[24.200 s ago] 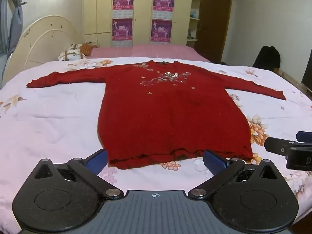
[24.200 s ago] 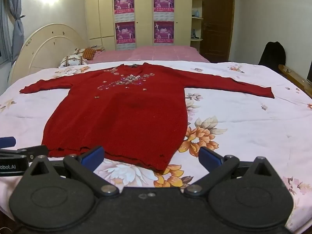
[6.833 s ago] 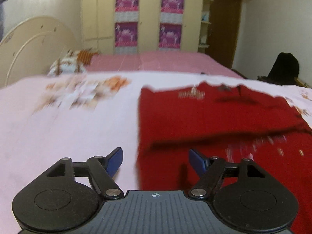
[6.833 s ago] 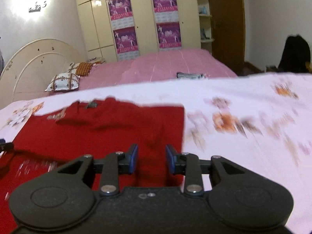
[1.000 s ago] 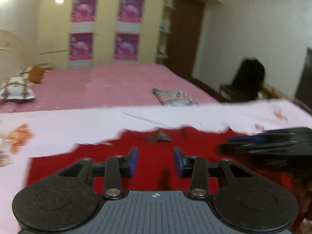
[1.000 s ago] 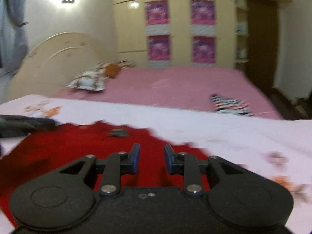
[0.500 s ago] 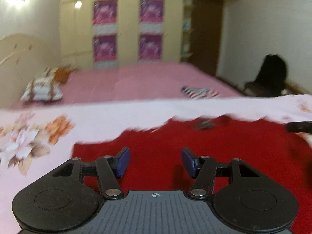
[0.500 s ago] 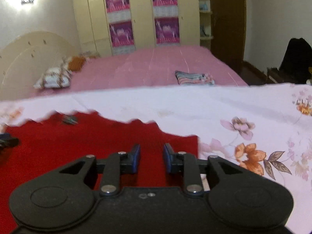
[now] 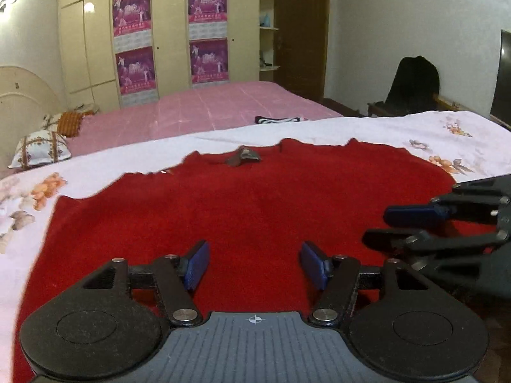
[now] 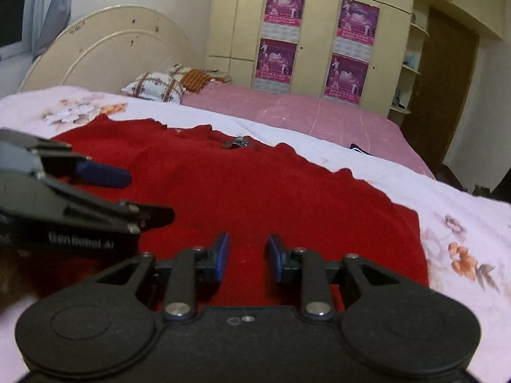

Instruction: Fold small clothes

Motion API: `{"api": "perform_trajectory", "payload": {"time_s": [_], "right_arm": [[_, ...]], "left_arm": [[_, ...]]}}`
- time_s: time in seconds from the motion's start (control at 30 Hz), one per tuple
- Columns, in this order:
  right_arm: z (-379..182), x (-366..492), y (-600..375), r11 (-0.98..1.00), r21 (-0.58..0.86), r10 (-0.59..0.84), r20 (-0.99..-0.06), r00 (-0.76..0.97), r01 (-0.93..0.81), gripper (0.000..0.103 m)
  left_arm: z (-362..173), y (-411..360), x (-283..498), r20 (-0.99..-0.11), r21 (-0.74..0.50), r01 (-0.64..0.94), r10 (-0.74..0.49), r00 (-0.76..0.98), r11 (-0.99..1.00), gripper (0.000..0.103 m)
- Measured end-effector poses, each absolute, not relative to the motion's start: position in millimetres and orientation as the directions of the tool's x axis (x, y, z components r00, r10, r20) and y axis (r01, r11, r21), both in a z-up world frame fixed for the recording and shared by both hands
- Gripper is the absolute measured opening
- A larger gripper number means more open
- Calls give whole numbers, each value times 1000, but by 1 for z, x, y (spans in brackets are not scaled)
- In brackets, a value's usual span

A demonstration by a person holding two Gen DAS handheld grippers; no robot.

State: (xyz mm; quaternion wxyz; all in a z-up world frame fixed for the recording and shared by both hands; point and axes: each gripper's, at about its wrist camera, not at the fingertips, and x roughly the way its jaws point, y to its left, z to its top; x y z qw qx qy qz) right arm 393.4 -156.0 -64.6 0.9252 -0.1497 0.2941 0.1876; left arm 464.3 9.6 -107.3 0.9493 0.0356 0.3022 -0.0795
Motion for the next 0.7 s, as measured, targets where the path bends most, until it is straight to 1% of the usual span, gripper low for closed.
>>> {"api": "perform_trajectory", "payload": {"time_s": [0.1,0.2,0.27,0.33,0.37,0.4,0.43,0.47,0.53,0.6,0.63,0.67,0.7], "right_arm": [[-56,397,-172,898,-132,259,-612,748,-419,28],[-45,390,-201,940,-133,178,-597,783,-315,28],[-51,389,-237,962,-133,109,-619,778,-240,27],[-56,391,-258,969,-72,142,-621,771,-236,27],[-55,392,-257,969,-74,140,-624,769,-237,27],[-54,393,-250,966,-106,120,-627,770,-237,28],[-51,392,-244,965,-123,104,-627,772,-230,27],[-45,389,-238,968,-111,109,-621,776,-225,29],[-37,381,-225,966,-59,166,-601,782,-250,30],[-37,373,-204,951,-53,210,-608,765,-304,30],[-41,369,-191,939,-57,234,-616,753,-338,30],[-47,367,-179,928,-69,246,-623,742,-365,31],[-54,366,-168,919,-102,234,-636,736,-380,31]], "left_arm": [[-100,32,441,-572,6,120,-95,815,993,64],[-107,73,423,-581,11,58,-41,813,998,64],[-111,90,417,-574,-29,50,-58,816,998,64],[-108,83,423,-586,3,51,-40,810,999,64],[-104,77,426,-592,10,33,-21,806,999,64],[-101,71,427,-589,6,30,-21,808,1000,64],[-96,63,425,-577,-9,43,-41,815,999,64],[-92,53,423,-567,-28,66,-70,821,997,64],[-90,41,417,-567,-42,103,-108,816,994,64],[-98,21,417,-584,-45,133,-134,801,990,64],[-105,14,419,-600,-36,137,-131,789,990,65],[-111,6,418,-596,10,144,-110,795,989,75],[-114,0,416,-590,47,157,-99,801,986,77]]}}
